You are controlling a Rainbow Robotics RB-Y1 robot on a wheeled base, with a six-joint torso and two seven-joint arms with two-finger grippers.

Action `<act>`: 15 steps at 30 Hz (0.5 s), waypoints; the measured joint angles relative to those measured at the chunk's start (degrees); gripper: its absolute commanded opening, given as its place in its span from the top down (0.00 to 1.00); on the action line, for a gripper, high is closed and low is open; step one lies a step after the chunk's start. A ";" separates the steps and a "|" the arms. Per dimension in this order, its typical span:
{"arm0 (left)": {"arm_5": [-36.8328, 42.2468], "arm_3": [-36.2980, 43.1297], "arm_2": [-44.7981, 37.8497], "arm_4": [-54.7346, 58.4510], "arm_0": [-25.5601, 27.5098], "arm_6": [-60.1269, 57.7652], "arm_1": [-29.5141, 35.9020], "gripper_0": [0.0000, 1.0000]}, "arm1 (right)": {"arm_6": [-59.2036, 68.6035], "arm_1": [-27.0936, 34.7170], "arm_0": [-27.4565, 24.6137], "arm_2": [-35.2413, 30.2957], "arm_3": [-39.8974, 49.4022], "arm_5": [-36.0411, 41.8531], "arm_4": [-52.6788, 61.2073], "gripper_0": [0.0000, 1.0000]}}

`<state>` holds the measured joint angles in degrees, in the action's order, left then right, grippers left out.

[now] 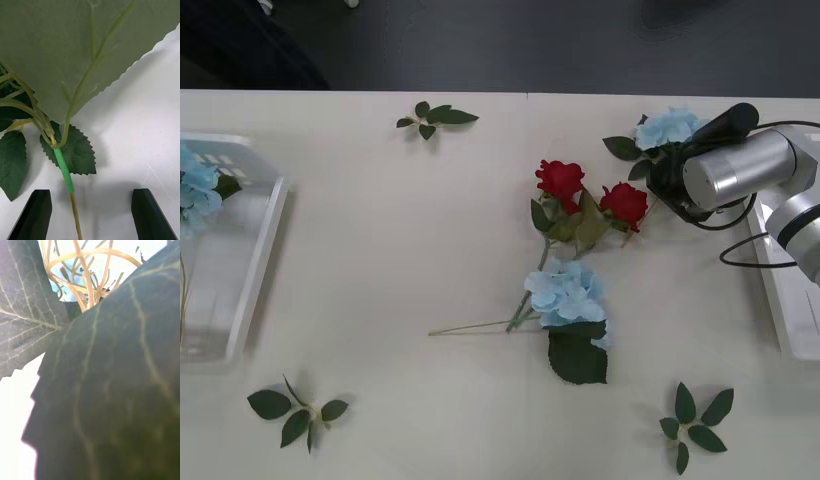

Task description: Put the red flowers into the right box and the blue flowers into the left box

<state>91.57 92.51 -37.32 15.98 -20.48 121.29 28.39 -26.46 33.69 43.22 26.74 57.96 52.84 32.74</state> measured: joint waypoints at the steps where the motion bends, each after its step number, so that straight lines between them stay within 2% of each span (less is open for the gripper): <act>1: 0.00 0.00 0.00 0.00 0.00 0.00 0.00 0.98 | -0.02 0.00 0.00 0.01 -0.01 -0.33 0.00 0.37; 2: 0.00 0.00 0.00 0.00 0.00 0.00 0.00 0.88 | -0.06 0.00 0.00 0.01 -0.03 -0.63 0.00 0.38; 5: 0.00 0.00 0.00 0.00 0.00 0.00 0.00 0.17 | -1.81 0.00 0.00 0.01 -0.16 -0.73 0.02 0.74; 7: 0.00 0.00 0.03 0.00 0.00 0.00 0.00 0.00 | -3.19 0.00 0.00 0.02 -0.26 -0.73 0.15 0.86; 15: 0.07 0.10 1.06 3.82 0.00 0.00 0.00 0.00 | -3.36 0.00 0.00 0.11 -0.31 -0.73 1.15 0.87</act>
<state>91.64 92.61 -36.26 19.80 -20.48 121.29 28.39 -29.82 33.69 43.22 26.85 57.65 52.12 33.90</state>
